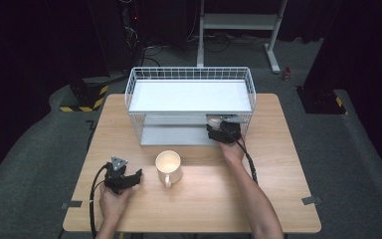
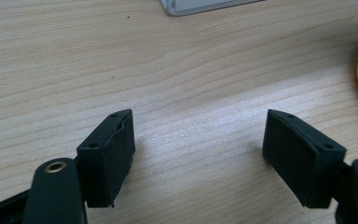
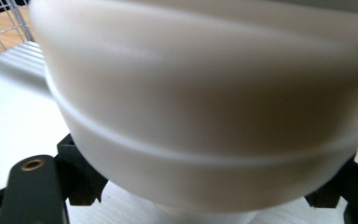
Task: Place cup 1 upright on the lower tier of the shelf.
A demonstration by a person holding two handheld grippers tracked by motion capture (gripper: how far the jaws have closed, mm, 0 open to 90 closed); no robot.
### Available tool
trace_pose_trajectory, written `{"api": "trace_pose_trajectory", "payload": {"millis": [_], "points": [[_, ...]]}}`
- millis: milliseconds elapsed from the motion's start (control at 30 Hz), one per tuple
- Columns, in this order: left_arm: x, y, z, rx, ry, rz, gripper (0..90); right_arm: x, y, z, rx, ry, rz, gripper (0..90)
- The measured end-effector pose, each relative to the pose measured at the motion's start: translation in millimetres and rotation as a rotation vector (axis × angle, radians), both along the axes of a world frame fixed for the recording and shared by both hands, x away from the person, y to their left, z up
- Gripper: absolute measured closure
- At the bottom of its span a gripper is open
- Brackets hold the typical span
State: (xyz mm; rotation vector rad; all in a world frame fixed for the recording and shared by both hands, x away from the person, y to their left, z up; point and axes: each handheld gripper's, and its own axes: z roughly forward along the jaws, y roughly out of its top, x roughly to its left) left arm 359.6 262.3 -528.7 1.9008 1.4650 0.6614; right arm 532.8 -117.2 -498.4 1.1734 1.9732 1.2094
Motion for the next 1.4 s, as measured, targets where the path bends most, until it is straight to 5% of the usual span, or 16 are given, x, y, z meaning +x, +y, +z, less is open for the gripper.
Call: {"api": "trace_pose_trajectory", "payload": {"millis": [400,1400], "points": [[-0.1,0.0,0.0,0.000,0.000,0.000,25.5,4.6,0.9,-4.5,0.016,-0.036,-0.007,18.7],[-0.1,0.0,0.0,-0.001,0.000,0.000,25.5,-3.7,-3.1,6.8,-0.011,0.012,-0.009,9.2]]}}
